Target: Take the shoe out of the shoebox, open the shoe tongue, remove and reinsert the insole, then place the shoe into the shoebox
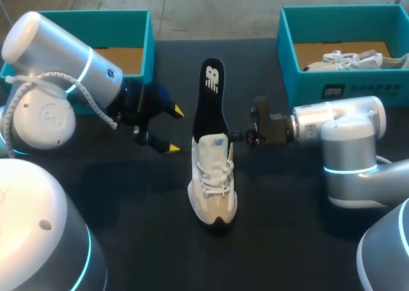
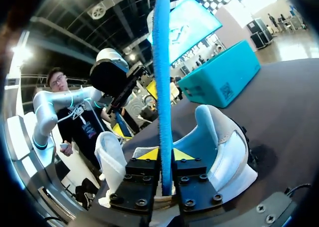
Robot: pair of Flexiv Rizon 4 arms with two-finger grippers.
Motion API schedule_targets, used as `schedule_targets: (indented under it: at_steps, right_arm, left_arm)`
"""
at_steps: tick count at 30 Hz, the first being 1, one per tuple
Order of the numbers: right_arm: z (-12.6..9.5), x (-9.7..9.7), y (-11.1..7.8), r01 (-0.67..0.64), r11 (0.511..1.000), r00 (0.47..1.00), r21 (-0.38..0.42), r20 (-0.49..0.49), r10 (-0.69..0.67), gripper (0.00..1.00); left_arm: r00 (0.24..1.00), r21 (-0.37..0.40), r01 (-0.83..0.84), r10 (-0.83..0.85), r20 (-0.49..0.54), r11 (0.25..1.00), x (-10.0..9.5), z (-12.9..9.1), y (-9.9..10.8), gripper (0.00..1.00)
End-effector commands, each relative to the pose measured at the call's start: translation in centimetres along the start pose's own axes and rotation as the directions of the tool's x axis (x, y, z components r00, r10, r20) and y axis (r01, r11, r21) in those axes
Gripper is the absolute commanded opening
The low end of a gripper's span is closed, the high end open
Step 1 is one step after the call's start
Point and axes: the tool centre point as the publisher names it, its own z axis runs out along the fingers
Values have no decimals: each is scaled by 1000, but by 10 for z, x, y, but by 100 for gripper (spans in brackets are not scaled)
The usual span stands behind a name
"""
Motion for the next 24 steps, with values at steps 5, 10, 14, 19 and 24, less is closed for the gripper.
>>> schedule_targets:
  at_steps: [5,10,14,19,24]
  right_arm:
    - [5,2,4,1,1000,1000,17,15,-2,24]
    - [6,2,11,13,999,1000,34,20,-14,24]
    - [4,-1,16,26,999,1000,40,16,-27,25]
    - [1,-7,25,45,997,999,56,2,-45,33]
    - [-1,-11,32,58,996,998,73,-7,-58,32]
  left_arm:
    - [1000,-4,0,0,0,1000,1,-1,0,100]
    - [1000,-4,0,0,0,1000,1,-1,0,100]
    - [1000,-4,0,0,0,1000,1,-1,0,100]
    - [1000,-4,0,0,0,1000,1,-1,0,100]
    - [1000,-4,0,0,0,1000,1,-1,0,100]
